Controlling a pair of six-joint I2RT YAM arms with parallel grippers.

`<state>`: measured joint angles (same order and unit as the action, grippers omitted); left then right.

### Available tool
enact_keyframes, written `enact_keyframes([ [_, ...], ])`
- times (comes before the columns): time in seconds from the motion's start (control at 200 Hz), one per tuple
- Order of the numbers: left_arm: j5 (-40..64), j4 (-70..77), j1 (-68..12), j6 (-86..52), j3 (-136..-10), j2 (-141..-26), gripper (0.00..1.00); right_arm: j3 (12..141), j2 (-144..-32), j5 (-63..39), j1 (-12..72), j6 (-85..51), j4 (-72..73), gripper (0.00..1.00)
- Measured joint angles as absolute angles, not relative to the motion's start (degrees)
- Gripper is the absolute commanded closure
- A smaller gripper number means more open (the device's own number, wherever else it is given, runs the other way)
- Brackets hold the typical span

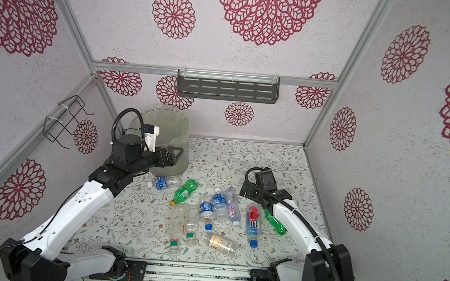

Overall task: Throw the plastic bottles in the bin
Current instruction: Pick up the plastic bottle from the middle-right of the table.

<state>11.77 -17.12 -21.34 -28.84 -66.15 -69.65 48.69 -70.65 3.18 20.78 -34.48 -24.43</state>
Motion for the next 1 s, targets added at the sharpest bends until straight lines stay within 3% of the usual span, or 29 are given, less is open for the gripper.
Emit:
enact_keyframes([
  [1.001,9.3,-10.37,-23.14,-33.41,-51.86,-66.92,0.03,41.19,-66.89,2.61,21.76,-35.18,-30.59,0.01],
])
